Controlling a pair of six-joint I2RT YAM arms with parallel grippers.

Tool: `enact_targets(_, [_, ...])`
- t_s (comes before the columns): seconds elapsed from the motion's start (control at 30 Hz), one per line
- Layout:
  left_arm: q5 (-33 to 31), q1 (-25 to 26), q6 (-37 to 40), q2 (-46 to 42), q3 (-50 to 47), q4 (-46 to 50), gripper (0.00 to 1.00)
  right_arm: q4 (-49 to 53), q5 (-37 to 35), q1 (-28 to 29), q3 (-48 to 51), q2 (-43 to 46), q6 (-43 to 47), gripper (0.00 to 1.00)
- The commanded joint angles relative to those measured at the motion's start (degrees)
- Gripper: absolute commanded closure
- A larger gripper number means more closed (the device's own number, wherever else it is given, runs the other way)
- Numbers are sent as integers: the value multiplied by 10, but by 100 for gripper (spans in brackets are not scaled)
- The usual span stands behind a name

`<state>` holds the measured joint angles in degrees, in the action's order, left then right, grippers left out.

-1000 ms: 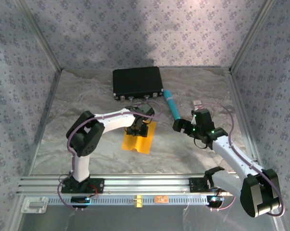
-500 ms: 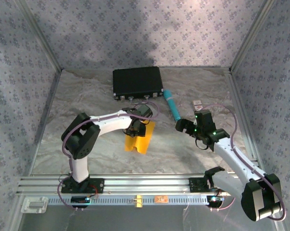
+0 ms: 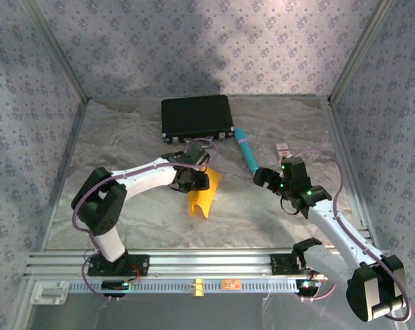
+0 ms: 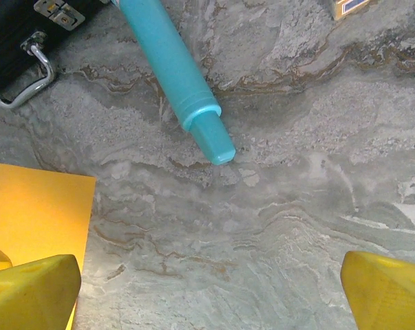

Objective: Fold a paper plane with a square sheet of paper (pick it up from the middle)
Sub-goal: First fold the square sheet of paper in half at the center of the table.

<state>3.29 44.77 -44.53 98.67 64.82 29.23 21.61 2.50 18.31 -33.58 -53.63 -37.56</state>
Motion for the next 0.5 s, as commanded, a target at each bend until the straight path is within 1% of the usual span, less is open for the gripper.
enact_targets(0.0, [45,-4,-23,-25,-10,-28,56,-2,-11,2,-2,12,-13,1])
enact_targets(0.13, [65,-7,-32,-36,-15,-38,56,-4,-9,1,-1,14,-10,1])
enact_targets(0.3, [119,-17,-62,-48,-51,-96,56,-13,-1,0,-1,15,-11,1])
enact_targets(0.47, [155,-18,-86,-57,-78,-149,55,-24,2,1,-3,24,-17,1])
